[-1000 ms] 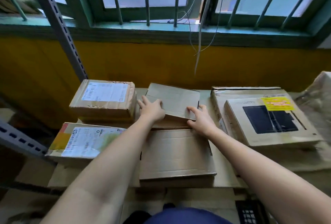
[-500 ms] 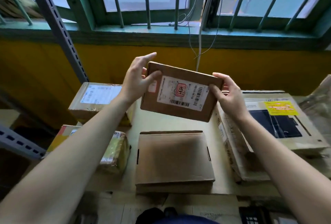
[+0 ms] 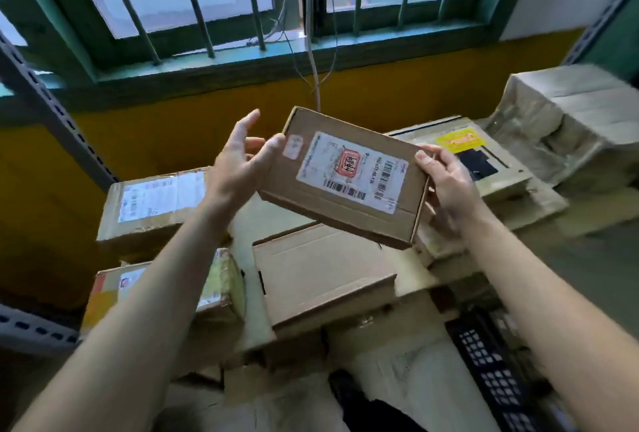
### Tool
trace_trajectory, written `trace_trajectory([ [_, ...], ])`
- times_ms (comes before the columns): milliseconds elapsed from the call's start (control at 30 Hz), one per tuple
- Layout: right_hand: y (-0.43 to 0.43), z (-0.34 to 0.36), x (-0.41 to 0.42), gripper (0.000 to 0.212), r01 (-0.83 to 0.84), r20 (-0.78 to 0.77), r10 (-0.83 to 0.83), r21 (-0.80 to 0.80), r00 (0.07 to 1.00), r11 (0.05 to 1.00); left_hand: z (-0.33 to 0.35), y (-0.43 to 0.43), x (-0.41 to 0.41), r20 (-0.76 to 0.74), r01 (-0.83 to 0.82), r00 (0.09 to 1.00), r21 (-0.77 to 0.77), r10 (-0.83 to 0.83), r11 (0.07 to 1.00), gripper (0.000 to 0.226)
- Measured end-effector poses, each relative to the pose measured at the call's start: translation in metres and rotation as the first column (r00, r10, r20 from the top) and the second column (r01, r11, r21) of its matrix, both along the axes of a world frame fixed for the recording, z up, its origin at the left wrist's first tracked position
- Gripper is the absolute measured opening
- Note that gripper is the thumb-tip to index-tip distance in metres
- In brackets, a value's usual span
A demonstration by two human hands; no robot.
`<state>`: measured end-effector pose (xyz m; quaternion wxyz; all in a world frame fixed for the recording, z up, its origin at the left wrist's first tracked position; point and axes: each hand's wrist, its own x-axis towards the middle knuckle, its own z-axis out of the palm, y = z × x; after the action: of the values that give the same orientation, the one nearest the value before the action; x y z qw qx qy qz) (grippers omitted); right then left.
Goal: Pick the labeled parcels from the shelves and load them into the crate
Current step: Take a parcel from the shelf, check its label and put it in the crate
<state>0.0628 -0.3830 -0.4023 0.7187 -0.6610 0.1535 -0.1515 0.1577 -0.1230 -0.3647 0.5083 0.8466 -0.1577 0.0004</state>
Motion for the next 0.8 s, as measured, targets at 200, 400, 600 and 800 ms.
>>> trace_trajectory([
  [200,-0.056,0.001,-0.123,0.018,-0.094,-0.158,0.079,-0.088,0.984,0.992,0.003,-0.082,-0.061,-0.23,0.614,0.783,0.143,-0.578,0.776,0.052],
  [400,-0.123,-0.03,-0.237,0.021,0.201,-0.291,-0.212,-0.069,0.933,0.977,-0.055,-0.182,-0.154,-0.391,0.834,0.52,0.038,-0.76,0.551,0.032],
  [600,-0.157,-0.127,-0.332,0.064,0.525,-0.407,-0.404,0.251,0.819,0.813,-0.148,-0.279,-0.243,-0.461,0.593,0.719,0.018,-0.52,0.805,0.039],
  [800,-0.194,-0.243,-0.401,0.05,0.808,-0.614,-0.589,0.14,0.525,0.573,-0.265,-0.395,-0.348,-0.647,0.763,0.565,0.176,-0.511,0.622,0.04],
])
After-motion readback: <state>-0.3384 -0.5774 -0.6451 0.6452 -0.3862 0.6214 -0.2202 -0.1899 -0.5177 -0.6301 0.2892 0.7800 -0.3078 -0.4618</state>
